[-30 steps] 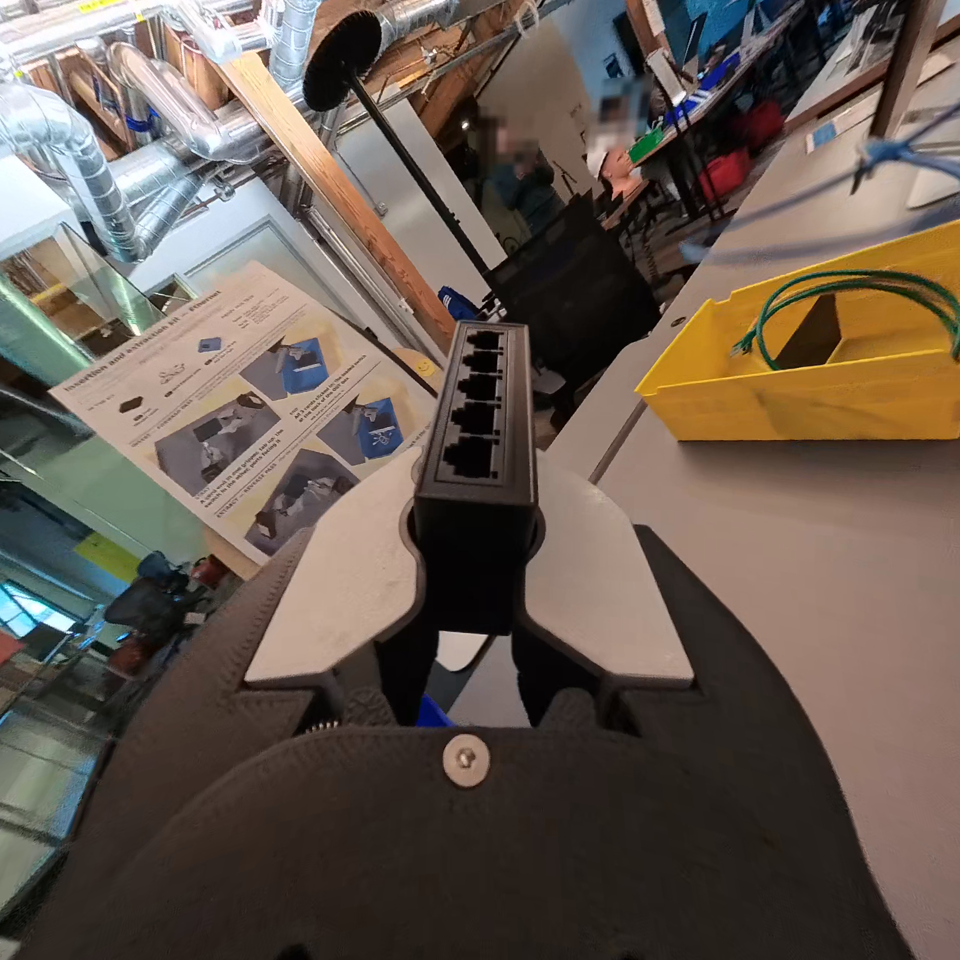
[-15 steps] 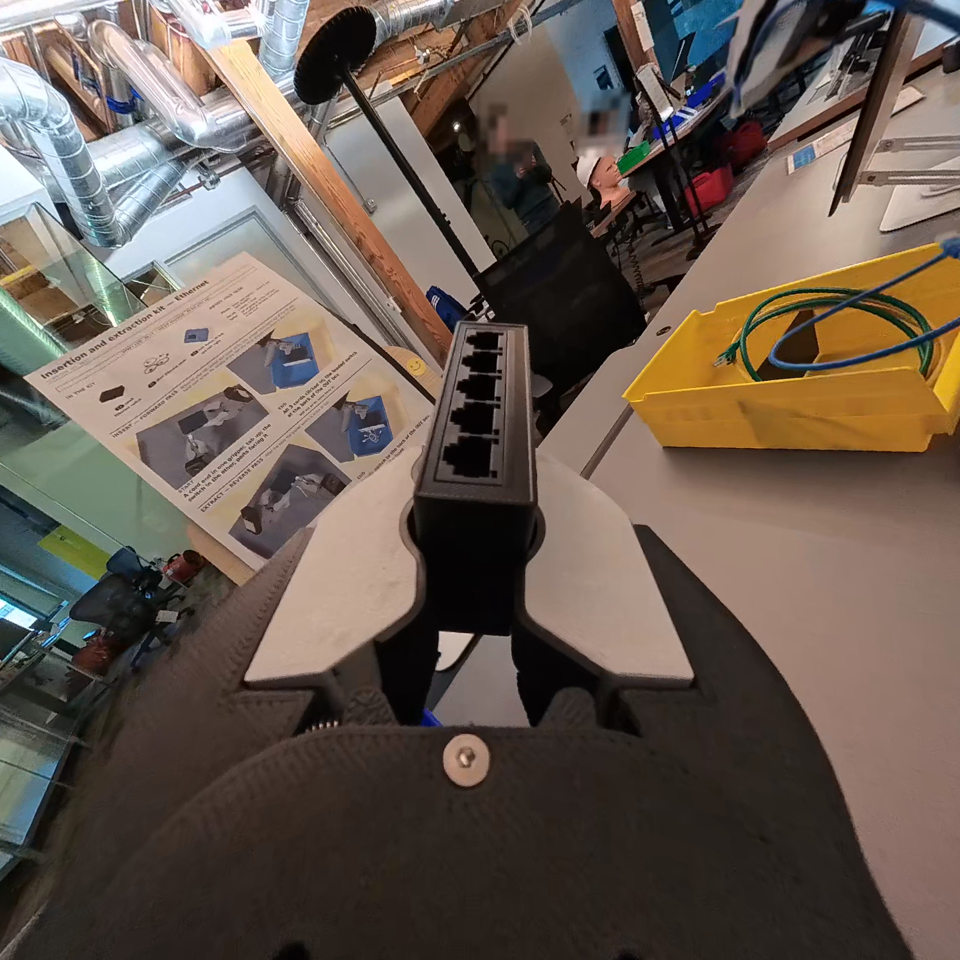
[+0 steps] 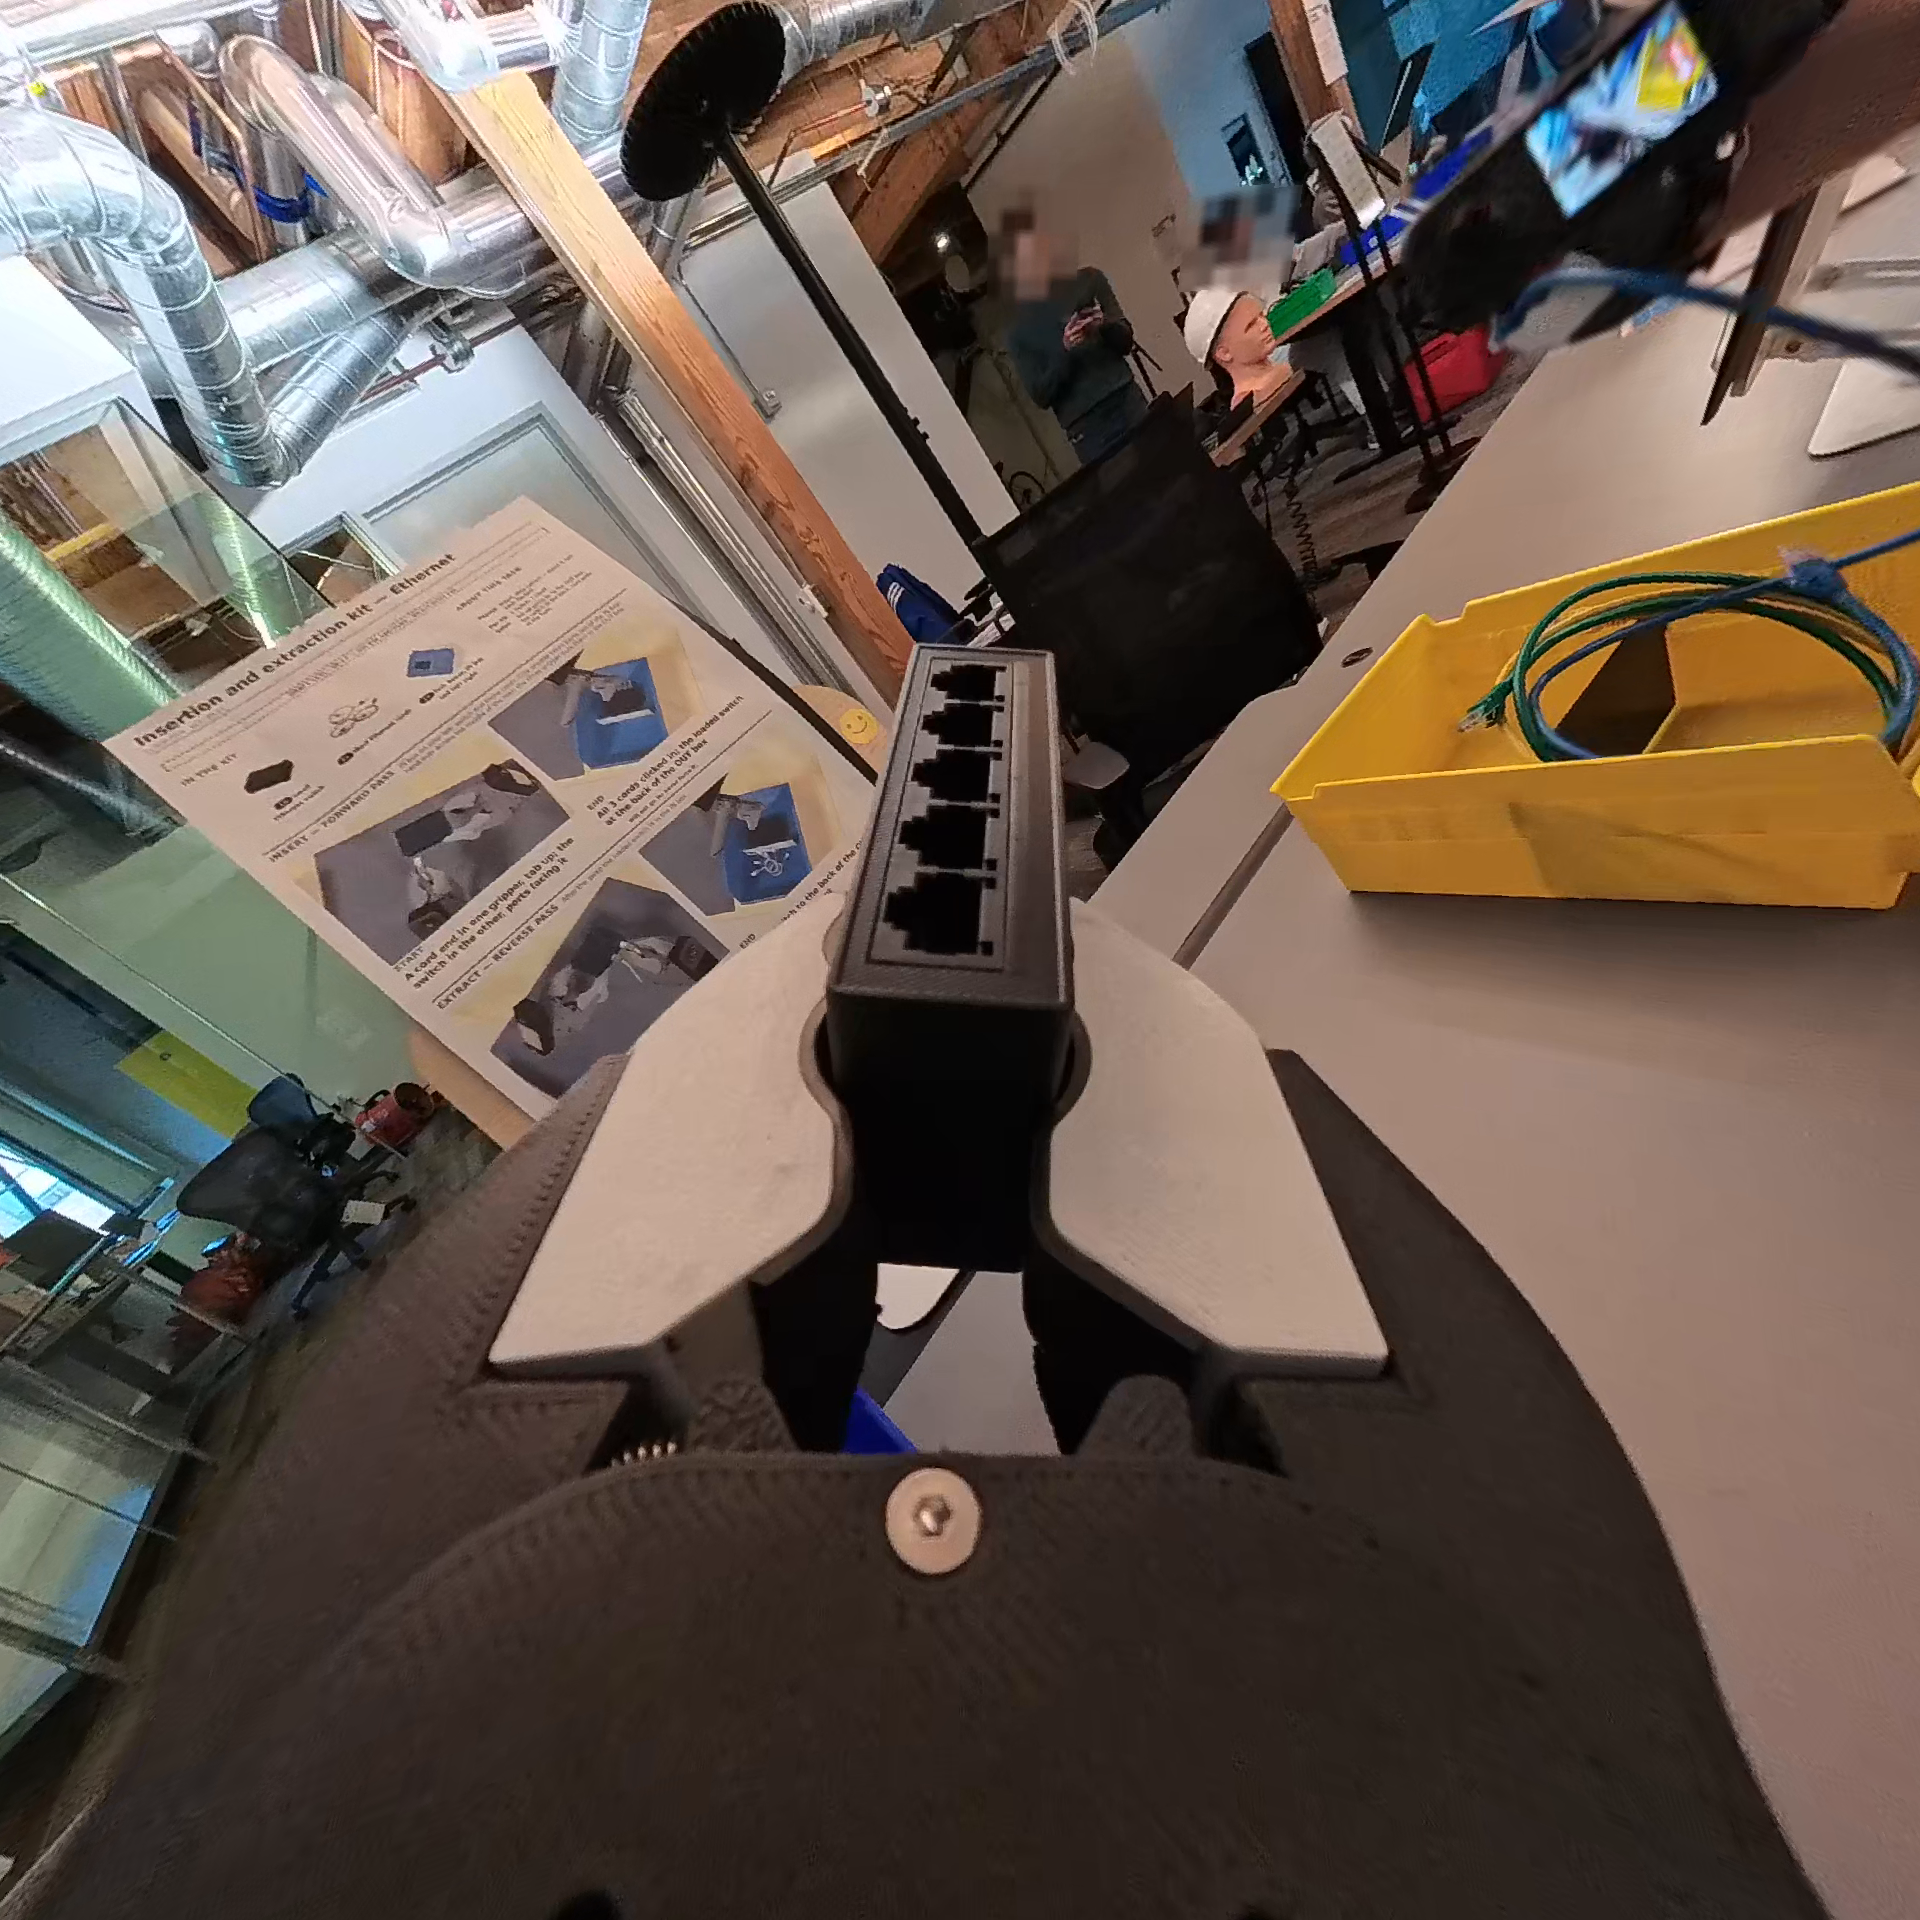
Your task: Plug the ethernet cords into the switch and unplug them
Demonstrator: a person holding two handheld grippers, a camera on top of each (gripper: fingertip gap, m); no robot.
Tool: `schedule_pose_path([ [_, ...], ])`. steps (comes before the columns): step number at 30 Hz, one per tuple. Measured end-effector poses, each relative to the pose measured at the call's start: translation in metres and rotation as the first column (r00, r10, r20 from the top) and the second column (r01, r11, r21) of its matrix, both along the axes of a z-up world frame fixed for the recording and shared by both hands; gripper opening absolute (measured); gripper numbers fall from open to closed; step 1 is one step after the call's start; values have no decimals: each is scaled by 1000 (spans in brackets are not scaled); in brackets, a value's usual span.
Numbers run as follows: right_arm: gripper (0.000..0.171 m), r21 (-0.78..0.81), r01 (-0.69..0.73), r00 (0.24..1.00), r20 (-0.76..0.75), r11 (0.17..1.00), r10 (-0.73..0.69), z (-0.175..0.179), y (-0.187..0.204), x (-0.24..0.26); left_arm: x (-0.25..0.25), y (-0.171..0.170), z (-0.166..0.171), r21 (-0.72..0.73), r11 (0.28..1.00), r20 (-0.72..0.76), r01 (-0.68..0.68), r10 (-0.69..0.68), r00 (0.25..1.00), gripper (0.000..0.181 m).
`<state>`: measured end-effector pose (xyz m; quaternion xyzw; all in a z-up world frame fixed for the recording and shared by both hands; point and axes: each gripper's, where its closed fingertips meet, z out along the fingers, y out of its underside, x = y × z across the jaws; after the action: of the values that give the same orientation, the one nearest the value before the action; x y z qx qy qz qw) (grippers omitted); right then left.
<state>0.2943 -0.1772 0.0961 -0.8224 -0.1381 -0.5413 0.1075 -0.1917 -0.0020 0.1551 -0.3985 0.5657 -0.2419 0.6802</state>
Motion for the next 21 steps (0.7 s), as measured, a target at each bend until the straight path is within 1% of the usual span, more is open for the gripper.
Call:
schedule_pose_path([
  [4, 15, -68, 43, 999, 17, 997, -42, -38, 3, 3, 0, -1, 0, -2, 1000, -3, -1, 1, 1000, 31],
  [8, 15, -140, 97, 994, -41, 985, -104, -79, 7, 3, 3, -2, -3, 8, 1000, -22, -10, 10, 1000, 30],
  [9, 15, -177, 98, 993, -50, 979, -109, -90, 7, 2, 4, -2, -5, 13, 1000, -30, -14, 15, 999, 30],
  [11, 16, -259, 138, 984, -74, 956, -162, -111, 0, 2, 5, -1, -7, 20, 1000, -42, -23, 24, 999, 30],
  [13, 16, -347, 209, 951, -147, 914, -273, -134, -15, 0, 7, -1, -9, 18, 1000, -54, -21, 22, 998, 30],
  [16, 16, -472, 315, 868, -207, 823, -451, -156, -42, -2, 9, -1, -12, 15, 1000, -68, -20, 21, 997, 30],
  [18, 16, -507, 339, 830, -235, 793, -506, -163, -49, -6, 10, -1, -14, 17, 1000, -76, -23, 24, 997, 30],
  [21, 24, -511, 342, 826, -236, 788, -512, -162, -47, -6, 11, -1, -16, 17, 1000, -86, -22, 23, 996, 30],
])
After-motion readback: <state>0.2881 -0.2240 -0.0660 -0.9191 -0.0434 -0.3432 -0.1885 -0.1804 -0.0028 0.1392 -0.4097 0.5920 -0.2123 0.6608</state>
